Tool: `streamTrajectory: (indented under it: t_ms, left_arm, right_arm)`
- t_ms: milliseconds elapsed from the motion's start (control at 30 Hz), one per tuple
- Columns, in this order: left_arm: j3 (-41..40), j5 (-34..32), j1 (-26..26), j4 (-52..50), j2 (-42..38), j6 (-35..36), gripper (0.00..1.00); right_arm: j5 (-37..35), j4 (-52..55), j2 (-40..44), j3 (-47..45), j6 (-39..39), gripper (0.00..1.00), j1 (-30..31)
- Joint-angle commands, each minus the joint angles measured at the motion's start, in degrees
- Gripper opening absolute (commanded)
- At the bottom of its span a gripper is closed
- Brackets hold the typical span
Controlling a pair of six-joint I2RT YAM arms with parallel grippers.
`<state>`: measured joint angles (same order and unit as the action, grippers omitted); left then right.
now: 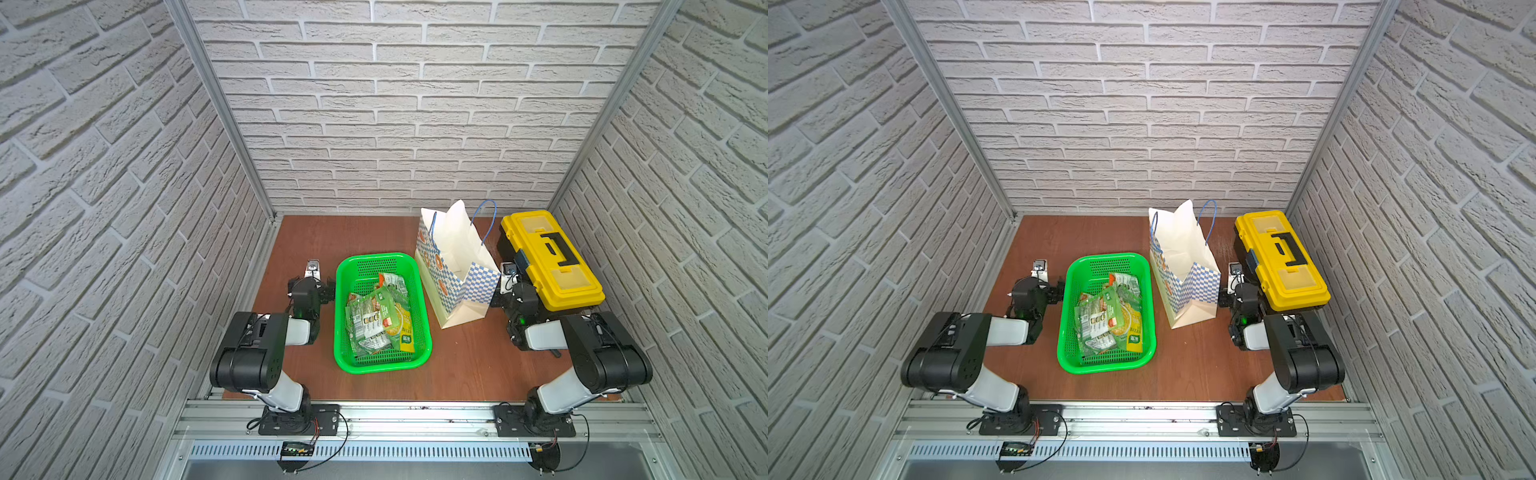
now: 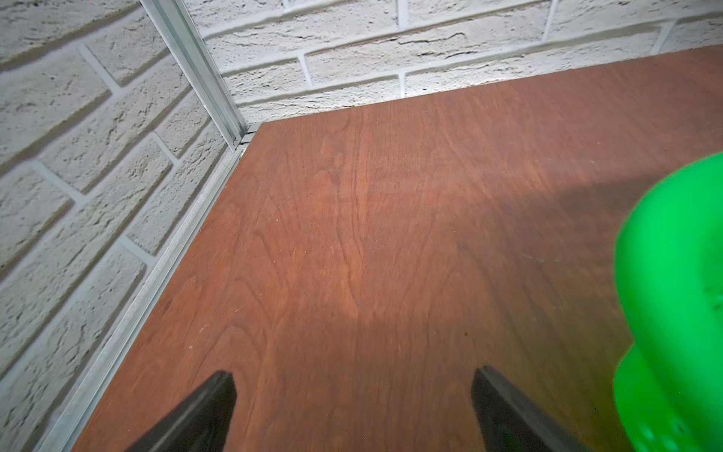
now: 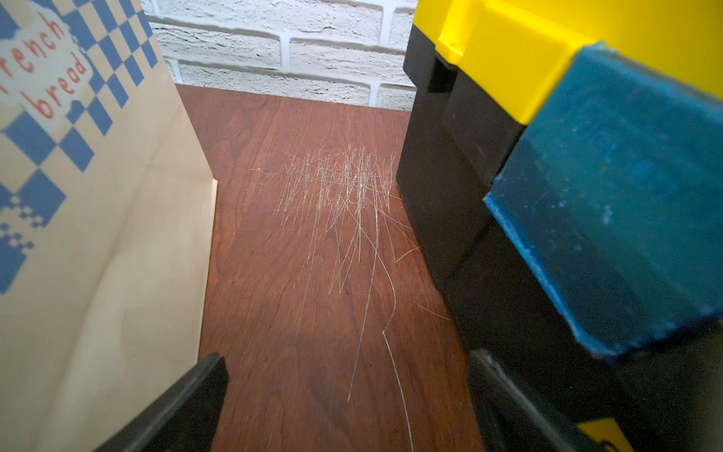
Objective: Place the condiment packets inside the bag
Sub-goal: Move the storage box to the center of the board.
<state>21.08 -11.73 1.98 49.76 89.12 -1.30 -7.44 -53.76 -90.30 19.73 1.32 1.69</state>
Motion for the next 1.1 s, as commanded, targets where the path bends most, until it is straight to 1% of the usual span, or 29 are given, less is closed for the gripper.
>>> streamTrajectory:
  t_ms: [0, 67, 167, 500, 567, 600, 633, 667, 700, 767, 833, 867, 933, 967, 1033, 1067]
  left_arm:
    - [0.3, 0.8, 0.3, 2.5, -0.1, -0.1, 0.98]
    - [0.3, 0.9, 0.3, 2.5, -0.1, 0.0, 0.98]
    - [0.6, 4.3, 2.0, 1.6, -0.3, -0.9, 0.98]
    - [0.5, 3.7, 1.8, 1.6, -0.3, -0.6, 0.98]
    - [1.2, 2.5, 1.1, -0.1, -1.5, -0.4, 0.98]
    - [2.2, 0.1, 0.1, -3.6, -3.4, 0.0, 0.98]
    - [3.3, -2.9, -0.9, -7.2, -5.2, 0.2, 0.98]
    - [4.3, -5.8, -1.9, -10.1, -7.0, 0.4, 0.98]
    - [4.6, -8.2, -2.6, -11.5, -9.1, 0.7, 0.98]
    - [4.4, -11.8, -3.2, -13.2, -13.3, 0.6, 0.98]
    - [4.0, -12.8, -3.5, -14.9, -17.8, 0.4, 0.98]
    - [4.2, -13.5, -3.8, -16.7, -20.3, -0.8, 0.98]
    - [5.0, -13.9, -4.1, -21.4, -25.2, -5.4, 0.98]
    - [5.2, -12.9, -4.2, -23.4, -27.7, -7.5, 0.98]
    - [5.1, -11.6, -4.5, -25.9, -32.1, -10.9, 0.98]
    - [5.1, -10.8, -4.7, -27.7, -34.9, -12.7, 0.98]
  right_arm:
    - [0.6, -2.0, 1.4, 0.7, -0.1, 0.99, -0.3]
    - [0.6, -1.9, 1.4, 0.7, -0.1, 0.99, -0.3]
    - [0.6, -1.9, 1.3, 0.7, 0.0, 0.99, -0.3]
    - [0.5, -2.0, 1.4, 0.6, 0.0, 0.99, -0.3]
    - [2.3, -4.5, 1.7, -1.1, 1.0, 0.99, -0.2]
    - [3.0, -7.9, 2.1, -2.9, 1.5, 0.99, -0.1]
    - [2.1, -10.3, 2.9, -4.3, 1.4, 0.99, 0.2]
    - [0.1, -11.4, 4.6, -5.6, 0.8, 0.99, 0.4]
    - [-1.4, -10.3, 6.6, -6.0, 0.3, 0.99, 0.4]
    - [-1.5, -6.3, 11.3, -6.0, 0.5, 0.99, 0.6]
    - [-1.0, -1.7, 16.5, -5.8, 1.0, 0.99, 0.9]
    - [-0.9, 0.9, 19.3, -5.8, 0.5, 0.99, 1.0]
    - [-1.9, 5.4, 25.0, -5.5, -2.9, 0.99, 1.0]
    - [-2.2, 8.7, 28.3, -5.1, -5.0, 0.99, 1.0]
    - [-1.8, 16.8, 34.1, -3.2, -7.4, 0.99, 1.1]
    - [-2.0, 22.5, 37.3, -1.9, -8.7, 0.99, 1.0]
